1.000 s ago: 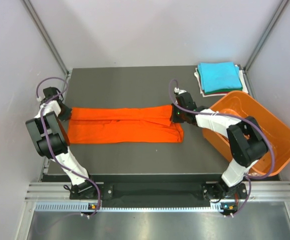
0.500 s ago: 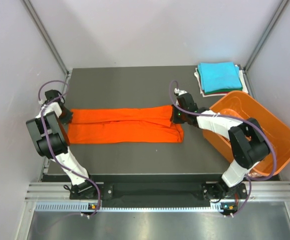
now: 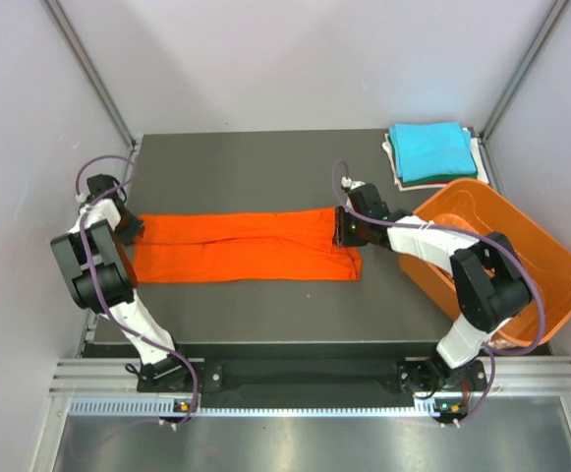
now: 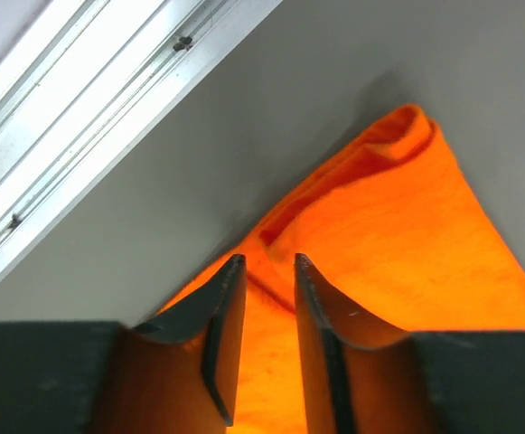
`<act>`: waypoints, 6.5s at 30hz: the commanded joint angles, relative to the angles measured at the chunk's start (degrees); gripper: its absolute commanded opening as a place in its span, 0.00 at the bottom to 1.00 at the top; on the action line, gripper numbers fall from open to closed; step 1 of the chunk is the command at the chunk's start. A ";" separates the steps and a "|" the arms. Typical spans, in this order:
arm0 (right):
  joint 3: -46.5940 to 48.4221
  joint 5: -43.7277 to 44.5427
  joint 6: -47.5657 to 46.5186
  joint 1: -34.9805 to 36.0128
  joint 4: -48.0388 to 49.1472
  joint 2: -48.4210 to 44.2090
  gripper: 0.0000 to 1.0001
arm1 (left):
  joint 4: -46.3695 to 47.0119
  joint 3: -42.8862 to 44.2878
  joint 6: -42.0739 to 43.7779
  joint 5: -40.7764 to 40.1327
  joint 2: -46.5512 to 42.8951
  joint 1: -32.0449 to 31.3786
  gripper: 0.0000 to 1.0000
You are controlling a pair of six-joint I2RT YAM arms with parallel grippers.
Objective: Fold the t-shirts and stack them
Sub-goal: Fold the tshirt
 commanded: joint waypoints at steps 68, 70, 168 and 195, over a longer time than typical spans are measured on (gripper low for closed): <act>19.79 -13.19 -14.99 -2.25 -7.26 10.34 0.00 | -1.43 1.80 0.47 5.96 -2.35 -7.81 0.43; 18.38 -14.15 -14.99 -1.64 -6.20 8.50 0.00 | -1.43 1.62 0.47 5.96 -2.26 -8.08 0.43; 27.69 -14.07 -25.71 12.26 -2.94 17.10 0.39 | 5.95 -8.40 -4.72 19.58 -6.83 -12.73 0.43; 28.22 -17.67 -26.68 8.56 -4.27 24.57 0.48 | 5.95 -8.49 -4.54 19.05 -6.22 -12.73 0.43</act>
